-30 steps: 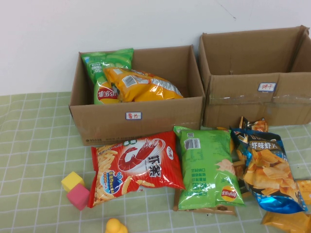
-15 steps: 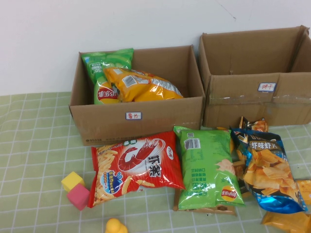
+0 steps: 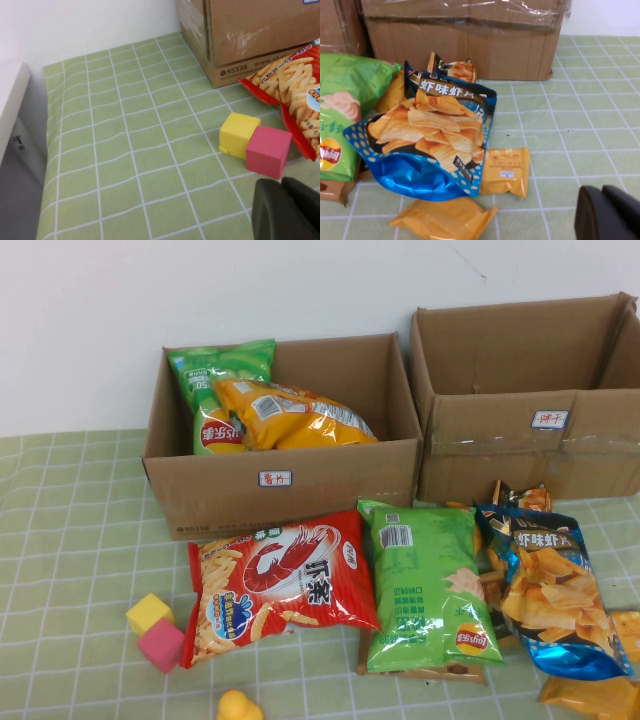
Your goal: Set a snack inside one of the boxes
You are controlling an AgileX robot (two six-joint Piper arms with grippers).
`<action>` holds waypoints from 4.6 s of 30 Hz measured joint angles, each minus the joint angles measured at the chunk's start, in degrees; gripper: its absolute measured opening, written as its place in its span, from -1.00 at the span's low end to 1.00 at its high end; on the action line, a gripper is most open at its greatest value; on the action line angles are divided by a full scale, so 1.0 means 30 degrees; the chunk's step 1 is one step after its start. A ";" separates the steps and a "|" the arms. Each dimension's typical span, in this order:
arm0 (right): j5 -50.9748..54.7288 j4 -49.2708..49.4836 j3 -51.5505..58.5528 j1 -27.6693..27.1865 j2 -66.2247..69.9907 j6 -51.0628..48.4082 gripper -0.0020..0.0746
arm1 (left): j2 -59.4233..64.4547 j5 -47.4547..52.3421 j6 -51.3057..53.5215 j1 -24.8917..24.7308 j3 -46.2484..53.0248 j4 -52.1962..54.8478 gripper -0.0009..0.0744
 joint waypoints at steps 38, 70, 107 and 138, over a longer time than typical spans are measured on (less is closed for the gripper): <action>-1.8014 0.0056 0.0167 0.0000 0.0000 0.2514 -0.95 | 0.0000 -1.7760 -0.0176 0.0000 0.0115 0.0000 -0.98; 0.4728 0.1903 -1.2879 0.0000 1.0437 -0.4367 -0.95 | 0.9354 0.3123 -0.0975 0.0033 -1.2203 0.0604 -0.98; 0.2736 -0.3376 -1.7944 0.8944 3.2834 -0.5198 0.50 | 1.1239 0.1799 -0.1330 0.0033 -0.8454 0.0149 -0.98; 0.6639 -0.1929 -1.4590 0.8989 2.4654 -0.0167 0.51 | 1.1239 0.1026 -0.1490 0.0033 -0.7892 -0.0346 -0.98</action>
